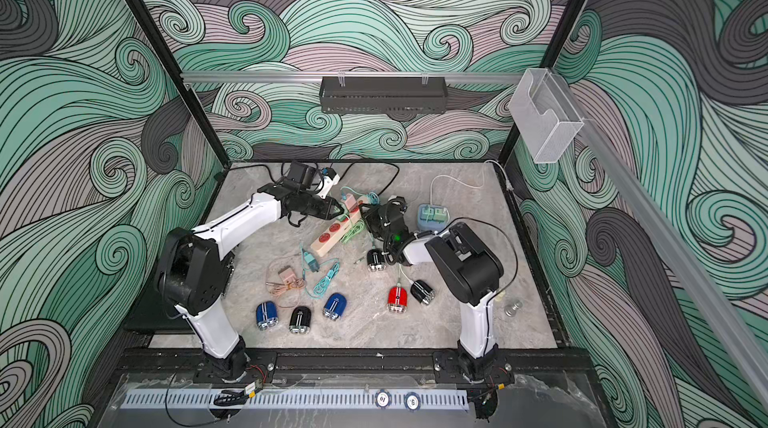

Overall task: Unplug the electric shaver
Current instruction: Remove the plug from the socket.

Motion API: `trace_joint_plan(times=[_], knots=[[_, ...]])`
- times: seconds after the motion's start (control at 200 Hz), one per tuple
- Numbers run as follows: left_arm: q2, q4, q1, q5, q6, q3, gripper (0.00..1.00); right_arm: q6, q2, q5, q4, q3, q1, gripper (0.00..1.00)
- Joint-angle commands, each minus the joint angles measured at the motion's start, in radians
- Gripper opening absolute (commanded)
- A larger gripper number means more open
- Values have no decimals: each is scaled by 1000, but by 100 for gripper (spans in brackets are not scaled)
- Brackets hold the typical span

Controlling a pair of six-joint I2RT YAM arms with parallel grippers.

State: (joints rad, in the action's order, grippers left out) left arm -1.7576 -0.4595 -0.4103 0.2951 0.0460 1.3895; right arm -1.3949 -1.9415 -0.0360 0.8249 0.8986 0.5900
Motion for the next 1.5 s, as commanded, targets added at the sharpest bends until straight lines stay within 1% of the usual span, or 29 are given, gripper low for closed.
trace_joint_plan(times=[0.0, 0.175, 0.35, 0.435, 0.51, 0.58, 0.635, 0.676, 0.881, 1.021, 1.086, 1.176, 1.256, 1.341, 1.496], knots=[[114, 44, 9, -198, -45, 6, 2, 28, -7, 72, -108, -28, -23, 12], [87, 48, 43, 16, 27, 30, 1, 34, 5, 73, -102, -32, -23, 12], [49, 25, 109, 181, 85, 70, 0, 43, 21, 70, -87, -43, -24, 11], [24, 28, 143, 285, 120, 84, 0, 45, 25, 70, -86, -42, -25, 11], [6, 23, 159, 335, 141, 99, 0, 47, 30, 69, -88, -42, -25, 11], [-2, 9, 168, 339, 136, 112, 0, 50, 35, 74, -95, -44, -25, 11], [0, 3, 169, 337, 102, 110, 0, 53, 38, 81, -113, -44, -25, 11], [7, -2, 164, 315, 78, 106, 0, 56, 42, 85, -130, -41, -25, 11], [89, 17, 68, 116, -31, 44, 0, 47, 42, 117, -191, -32, -24, 10], [137, 29, -29, -29, -154, -6, 0, 54, 43, 131, -255, -6, -24, 9], [153, 48, -58, -85, -132, -26, 0, 54, 43, 138, -263, -2, -24, 10], [161, 60, -61, -83, -93, -29, 0, 56, 41, 143, -265, -4, -25, 9], [156, 57, -46, -45, -59, -16, 0, 57, 38, 143, -216, -21, -24, 9], [136, 41, -14, 22, -13, 7, 0, 54, 30, 136, -139, -46, -25, 9], [96, 44, 58, 168, 92, 44, 0, 63, 38, 146, -113, -68, -26, 9]])
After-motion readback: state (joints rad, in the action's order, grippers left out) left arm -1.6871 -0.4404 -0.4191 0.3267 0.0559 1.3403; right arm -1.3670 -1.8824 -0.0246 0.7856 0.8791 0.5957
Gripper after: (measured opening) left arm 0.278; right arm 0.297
